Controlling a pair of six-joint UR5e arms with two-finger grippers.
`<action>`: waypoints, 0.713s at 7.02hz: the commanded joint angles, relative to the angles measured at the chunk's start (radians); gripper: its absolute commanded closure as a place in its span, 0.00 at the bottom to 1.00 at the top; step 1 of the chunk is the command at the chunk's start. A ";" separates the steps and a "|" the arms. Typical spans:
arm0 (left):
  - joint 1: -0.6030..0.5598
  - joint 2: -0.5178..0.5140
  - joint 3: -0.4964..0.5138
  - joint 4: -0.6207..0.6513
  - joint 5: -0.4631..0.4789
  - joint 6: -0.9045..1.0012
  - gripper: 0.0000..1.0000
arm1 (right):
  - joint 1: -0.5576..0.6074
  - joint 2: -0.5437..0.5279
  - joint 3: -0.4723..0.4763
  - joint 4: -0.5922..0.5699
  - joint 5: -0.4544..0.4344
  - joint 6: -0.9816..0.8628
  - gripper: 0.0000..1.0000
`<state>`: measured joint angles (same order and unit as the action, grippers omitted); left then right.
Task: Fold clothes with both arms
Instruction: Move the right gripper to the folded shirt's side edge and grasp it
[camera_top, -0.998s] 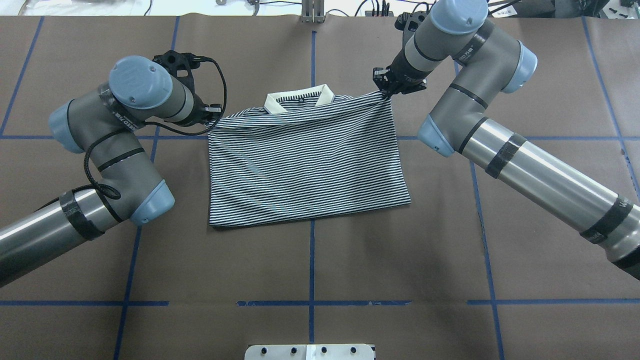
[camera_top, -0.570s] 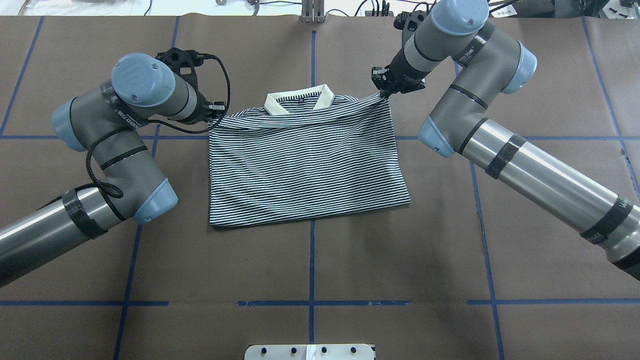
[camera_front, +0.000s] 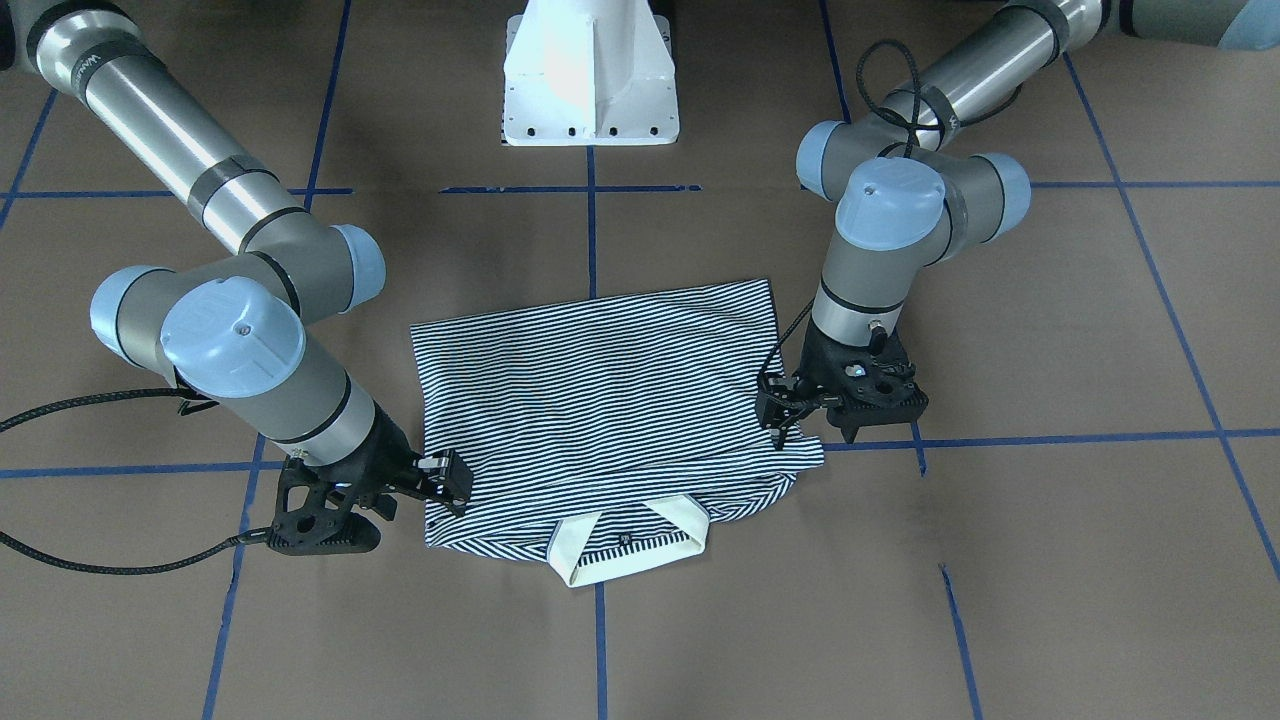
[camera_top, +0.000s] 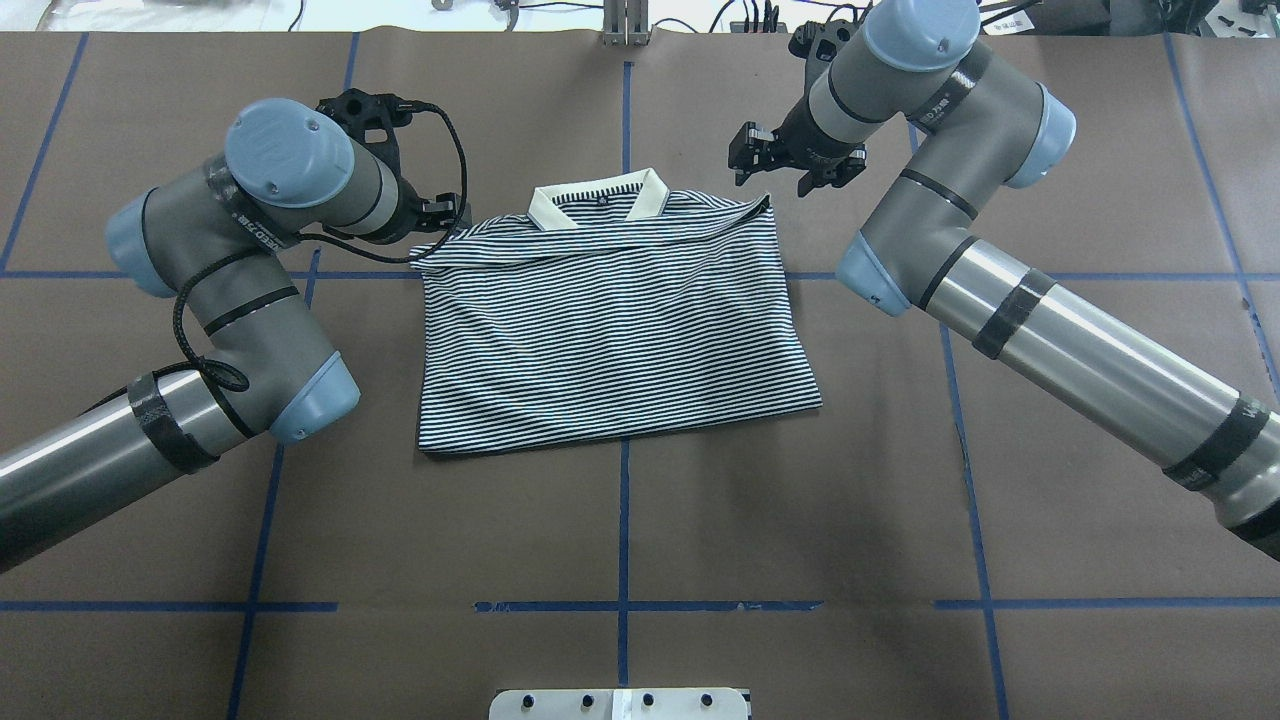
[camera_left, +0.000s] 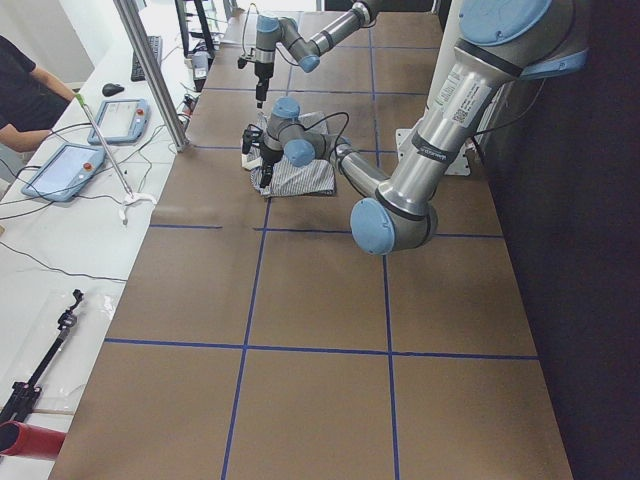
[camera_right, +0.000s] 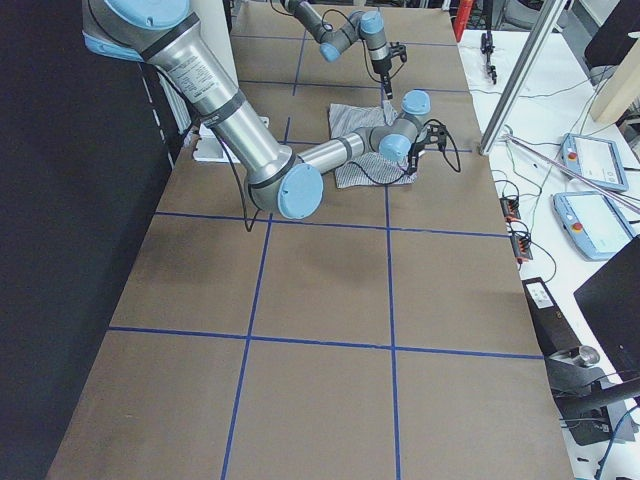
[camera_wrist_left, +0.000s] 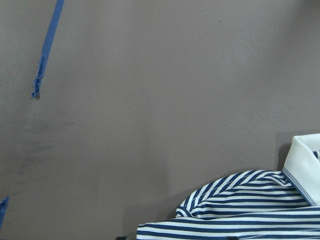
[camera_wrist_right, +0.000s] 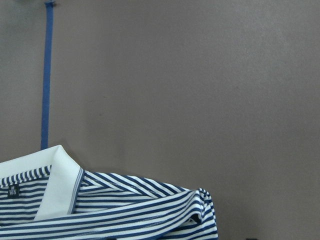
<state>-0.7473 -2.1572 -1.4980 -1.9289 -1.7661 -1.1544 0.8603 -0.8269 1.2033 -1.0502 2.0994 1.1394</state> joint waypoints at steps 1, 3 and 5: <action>-0.018 0.002 -0.030 0.022 -0.018 0.002 0.00 | -0.055 -0.117 0.202 -0.144 -0.005 0.084 0.00; -0.018 0.005 -0.065 0.040 -0.018 0.001 0.00 | -0.160 -0.219 0.410 -0.330 -0.062 0.094 0.00; -0.018 0.004 -0.109 0.074 -0.018 -0.008 0.00 | -0.227 -0.258 0.429 -0.332 -0.107 0.108 0.00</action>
<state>-0.7652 -2.1537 -1.5813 -1.8729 -1.7839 -1.1582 0.6740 -1.0606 1.6110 -1.3676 2.0154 1.2418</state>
